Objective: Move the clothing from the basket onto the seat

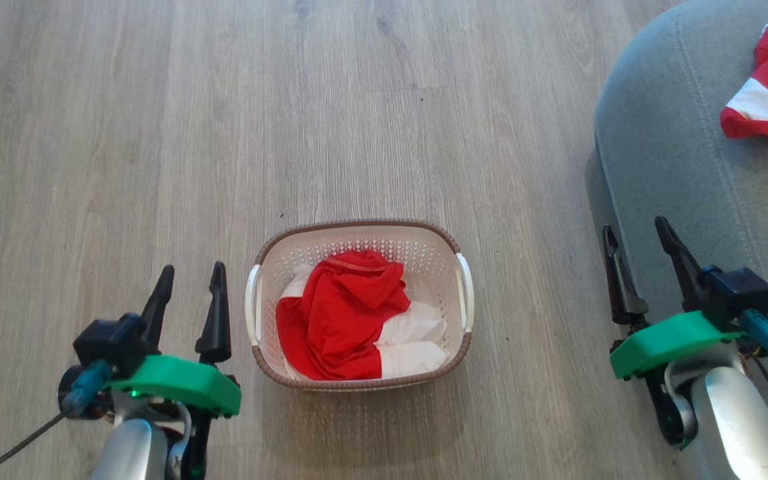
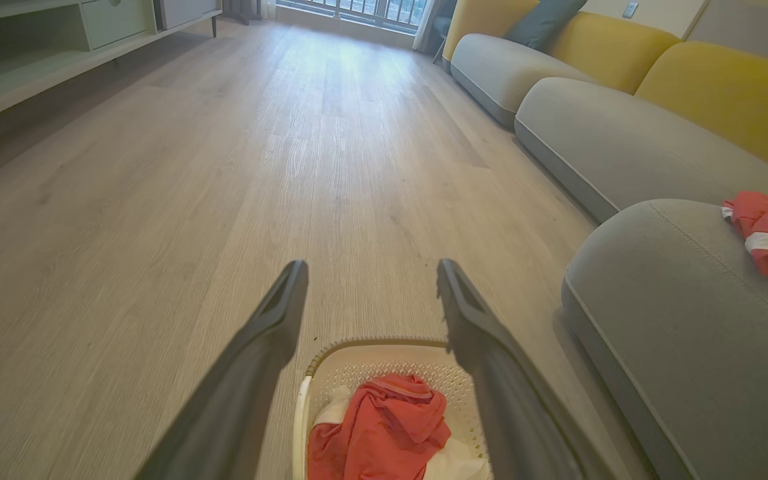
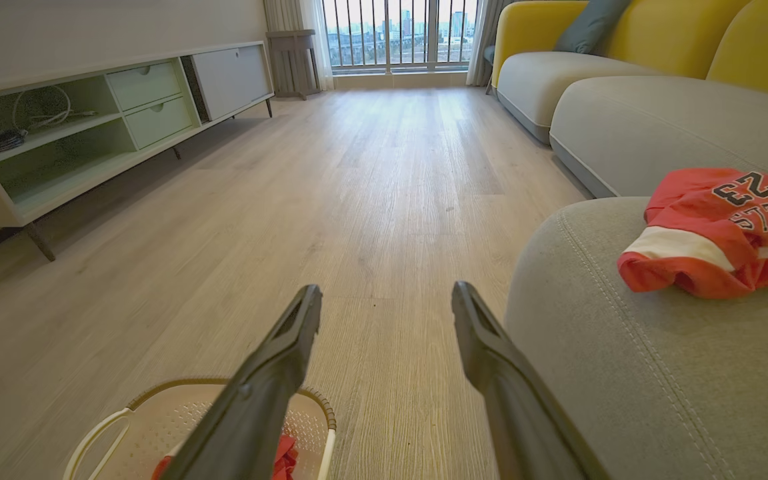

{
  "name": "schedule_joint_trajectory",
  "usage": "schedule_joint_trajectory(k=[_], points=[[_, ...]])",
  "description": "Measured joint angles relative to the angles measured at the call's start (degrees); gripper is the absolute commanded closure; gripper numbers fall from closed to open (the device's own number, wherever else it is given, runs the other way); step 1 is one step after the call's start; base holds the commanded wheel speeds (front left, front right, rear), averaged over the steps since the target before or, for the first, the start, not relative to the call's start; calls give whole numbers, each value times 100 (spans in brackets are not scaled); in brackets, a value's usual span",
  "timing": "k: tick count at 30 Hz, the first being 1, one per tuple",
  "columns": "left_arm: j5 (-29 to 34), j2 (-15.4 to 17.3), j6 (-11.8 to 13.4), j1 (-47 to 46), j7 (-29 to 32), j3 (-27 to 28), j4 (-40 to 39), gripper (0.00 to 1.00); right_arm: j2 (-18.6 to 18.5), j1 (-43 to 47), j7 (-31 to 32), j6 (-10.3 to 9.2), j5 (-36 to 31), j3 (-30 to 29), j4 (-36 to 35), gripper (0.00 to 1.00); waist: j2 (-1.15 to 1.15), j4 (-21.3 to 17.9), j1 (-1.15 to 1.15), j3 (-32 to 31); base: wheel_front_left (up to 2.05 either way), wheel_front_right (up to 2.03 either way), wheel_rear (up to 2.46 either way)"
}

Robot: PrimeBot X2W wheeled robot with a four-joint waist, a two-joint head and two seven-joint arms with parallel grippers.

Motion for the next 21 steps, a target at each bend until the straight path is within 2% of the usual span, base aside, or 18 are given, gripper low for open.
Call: schedule_joint_trajectory(k=[11,21], points=[[156,-3,-3,-439,0,-277,58,0,-1,-263,0,0,-7,-82,-287,0,0,-38,0,598,0,0,0],[746,-32,-5,-2367,182,-1102,1232,0,-77,-1144,0,0,-56,-208,-840,0,0,-118,2,1951,0,0,0]])
